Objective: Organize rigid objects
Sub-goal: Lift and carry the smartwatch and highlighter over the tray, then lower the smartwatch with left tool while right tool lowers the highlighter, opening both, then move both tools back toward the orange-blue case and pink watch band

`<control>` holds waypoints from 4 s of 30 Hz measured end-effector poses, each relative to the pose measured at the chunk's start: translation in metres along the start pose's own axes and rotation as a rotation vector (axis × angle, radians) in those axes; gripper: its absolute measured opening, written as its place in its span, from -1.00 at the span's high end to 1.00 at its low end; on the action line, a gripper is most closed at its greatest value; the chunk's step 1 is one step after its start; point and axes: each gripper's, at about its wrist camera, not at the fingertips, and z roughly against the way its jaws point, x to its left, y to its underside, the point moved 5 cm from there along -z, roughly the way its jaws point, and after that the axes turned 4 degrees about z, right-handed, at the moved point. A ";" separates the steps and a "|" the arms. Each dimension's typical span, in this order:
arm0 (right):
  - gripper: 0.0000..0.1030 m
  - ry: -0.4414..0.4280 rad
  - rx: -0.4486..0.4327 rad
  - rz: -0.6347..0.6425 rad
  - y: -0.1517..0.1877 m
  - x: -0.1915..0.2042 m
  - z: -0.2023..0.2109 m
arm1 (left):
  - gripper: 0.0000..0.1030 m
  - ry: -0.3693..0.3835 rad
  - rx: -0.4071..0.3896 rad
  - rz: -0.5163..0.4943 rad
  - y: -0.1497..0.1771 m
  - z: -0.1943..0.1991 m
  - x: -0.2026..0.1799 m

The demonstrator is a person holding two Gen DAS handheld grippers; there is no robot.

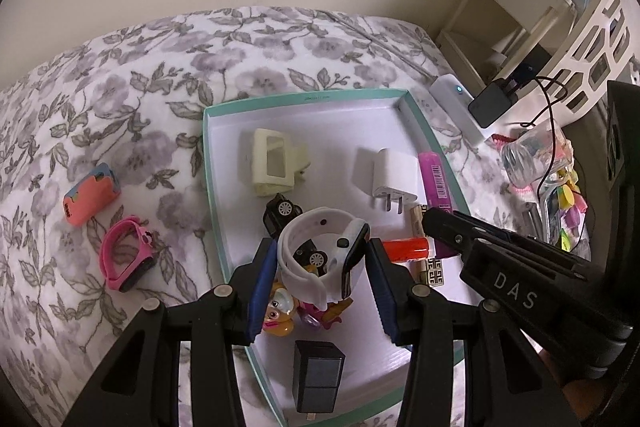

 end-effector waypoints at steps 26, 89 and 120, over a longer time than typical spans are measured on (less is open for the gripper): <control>0.59 0.002 0.028 0.004 0.001 0.001 -0.006 | -0.09 -0.035 0.013 0.055 -0.002 -0.001 0.014; -1.00 -0.077 -0.127 0.326 0.005 0.143 -0.003 | -0.87 -0.424 -0.053 0.545 0.006 0.081 0.252; -1.00 -0.106 0.037 0.524 0.048 0.227 -0.094 | -0.87 -0.398 0.099 0.602 0.020 0.025 0.286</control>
